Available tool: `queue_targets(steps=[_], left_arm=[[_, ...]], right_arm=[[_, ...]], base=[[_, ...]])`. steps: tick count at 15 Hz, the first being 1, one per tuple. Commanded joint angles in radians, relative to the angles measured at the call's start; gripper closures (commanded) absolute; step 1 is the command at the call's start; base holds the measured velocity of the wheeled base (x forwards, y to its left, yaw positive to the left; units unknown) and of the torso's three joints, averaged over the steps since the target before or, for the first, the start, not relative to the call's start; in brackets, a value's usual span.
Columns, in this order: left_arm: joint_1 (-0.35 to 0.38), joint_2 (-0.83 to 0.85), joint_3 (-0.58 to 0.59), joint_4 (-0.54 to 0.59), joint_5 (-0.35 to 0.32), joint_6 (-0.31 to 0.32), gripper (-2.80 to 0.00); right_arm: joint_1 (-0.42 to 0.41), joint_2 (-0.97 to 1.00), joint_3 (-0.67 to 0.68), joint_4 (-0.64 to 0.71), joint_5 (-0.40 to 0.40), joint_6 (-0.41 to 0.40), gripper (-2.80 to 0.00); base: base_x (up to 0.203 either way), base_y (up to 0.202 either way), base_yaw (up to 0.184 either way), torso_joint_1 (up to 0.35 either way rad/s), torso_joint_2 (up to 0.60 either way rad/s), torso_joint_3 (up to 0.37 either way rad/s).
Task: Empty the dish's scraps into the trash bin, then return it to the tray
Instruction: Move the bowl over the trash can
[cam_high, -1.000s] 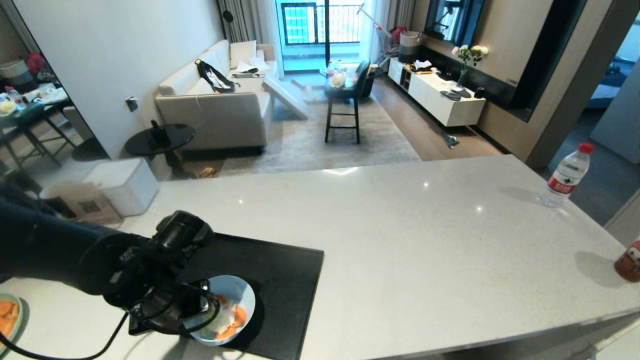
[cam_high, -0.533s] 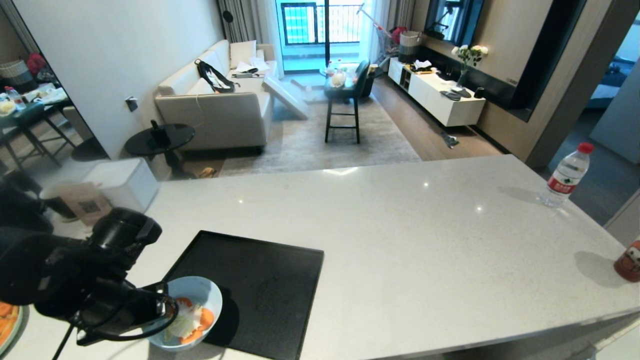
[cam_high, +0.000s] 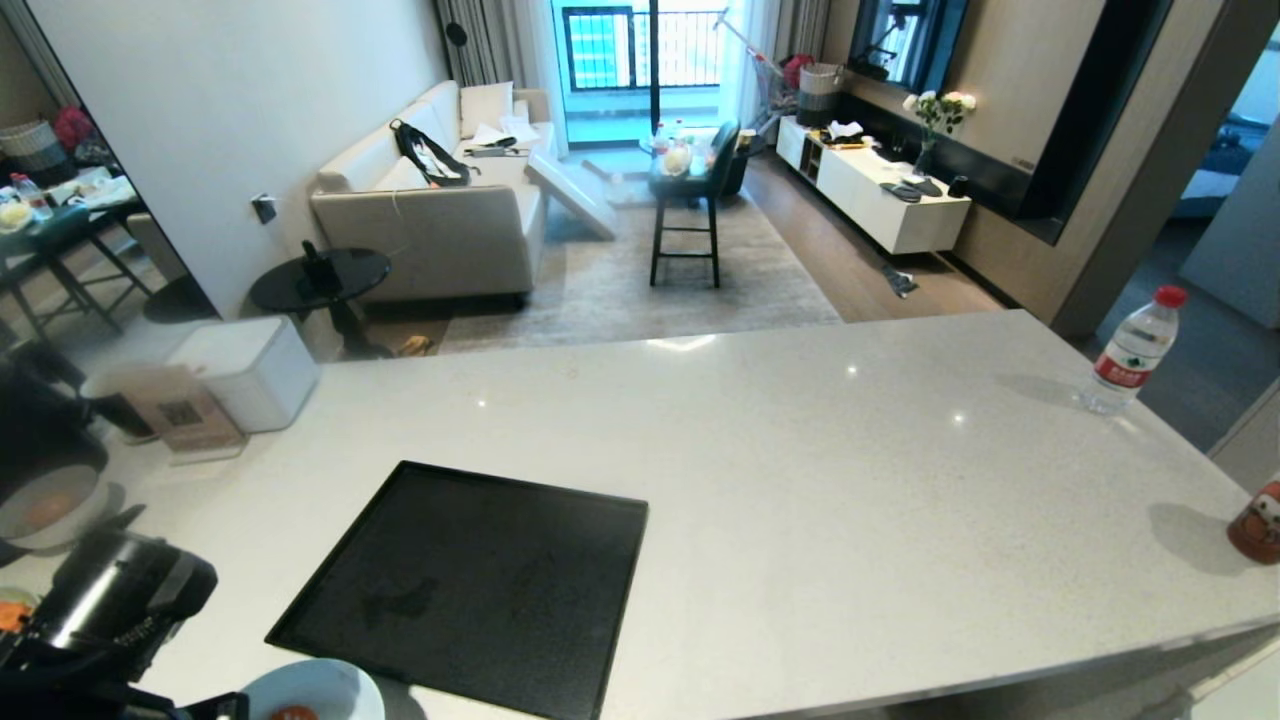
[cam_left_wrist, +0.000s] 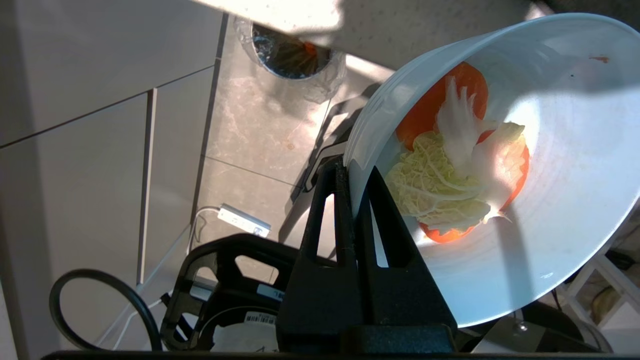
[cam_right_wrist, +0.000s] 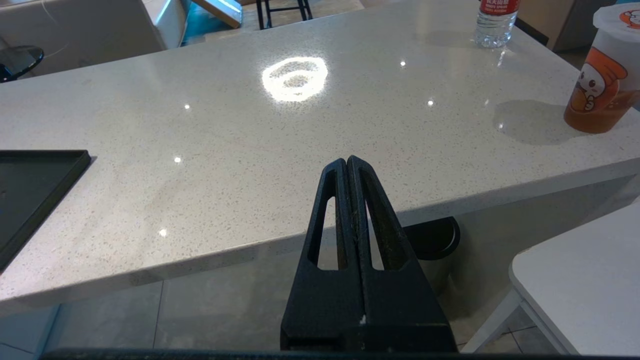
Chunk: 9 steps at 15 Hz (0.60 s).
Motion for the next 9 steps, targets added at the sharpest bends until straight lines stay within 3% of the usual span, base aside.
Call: queue_targets(steps=[1, 9], left_arm=[[0.0, -0.038, 0.029, -0.001, 0.001, -0.003, 0.0], [-0.001, -0.045, 0.033, -0.004, -0.005, -0.005, 0.0]], right_arm=[[0.0, 0.0, 0.0, 0.0, 0.0, 0.001, 0.0], [0.0, 0.0, 0.0, 0.0, -0.002, 0.001, 0.0]], base=[[0.0, 0.0, 0.0, 0.0, 0.0, 0.0], [0.0, 0.0, 0.0, 0.0, 0.0, 0.0]])
